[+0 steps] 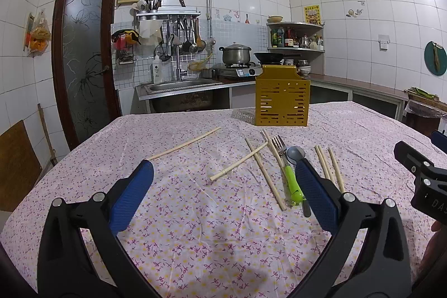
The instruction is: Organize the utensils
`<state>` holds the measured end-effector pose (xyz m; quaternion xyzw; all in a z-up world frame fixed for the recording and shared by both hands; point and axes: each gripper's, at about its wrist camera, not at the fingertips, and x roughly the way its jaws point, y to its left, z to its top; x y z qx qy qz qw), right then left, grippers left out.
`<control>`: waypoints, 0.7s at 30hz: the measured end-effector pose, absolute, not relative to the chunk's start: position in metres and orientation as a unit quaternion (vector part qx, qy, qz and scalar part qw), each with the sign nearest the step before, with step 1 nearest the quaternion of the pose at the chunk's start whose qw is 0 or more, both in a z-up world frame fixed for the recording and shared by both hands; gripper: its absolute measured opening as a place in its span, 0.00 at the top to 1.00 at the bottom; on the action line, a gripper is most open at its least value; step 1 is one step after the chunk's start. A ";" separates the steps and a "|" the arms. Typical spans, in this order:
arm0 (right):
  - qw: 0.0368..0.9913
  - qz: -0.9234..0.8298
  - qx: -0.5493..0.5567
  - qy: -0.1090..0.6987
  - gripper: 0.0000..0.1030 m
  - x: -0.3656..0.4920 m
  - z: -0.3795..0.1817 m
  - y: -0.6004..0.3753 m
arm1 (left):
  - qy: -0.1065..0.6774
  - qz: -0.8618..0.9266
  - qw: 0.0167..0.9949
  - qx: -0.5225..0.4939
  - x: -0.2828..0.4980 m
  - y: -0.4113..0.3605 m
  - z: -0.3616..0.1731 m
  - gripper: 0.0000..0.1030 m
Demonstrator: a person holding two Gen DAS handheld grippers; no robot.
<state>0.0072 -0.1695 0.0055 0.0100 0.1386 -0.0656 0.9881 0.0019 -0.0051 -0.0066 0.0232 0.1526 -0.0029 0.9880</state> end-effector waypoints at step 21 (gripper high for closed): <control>0.988 -0.067 0.010 0.138 0.04 0.006 0.005 -0.169 | 0.155 -0.004 0.988 0.024 0.005 -0.005 -0.008 0.05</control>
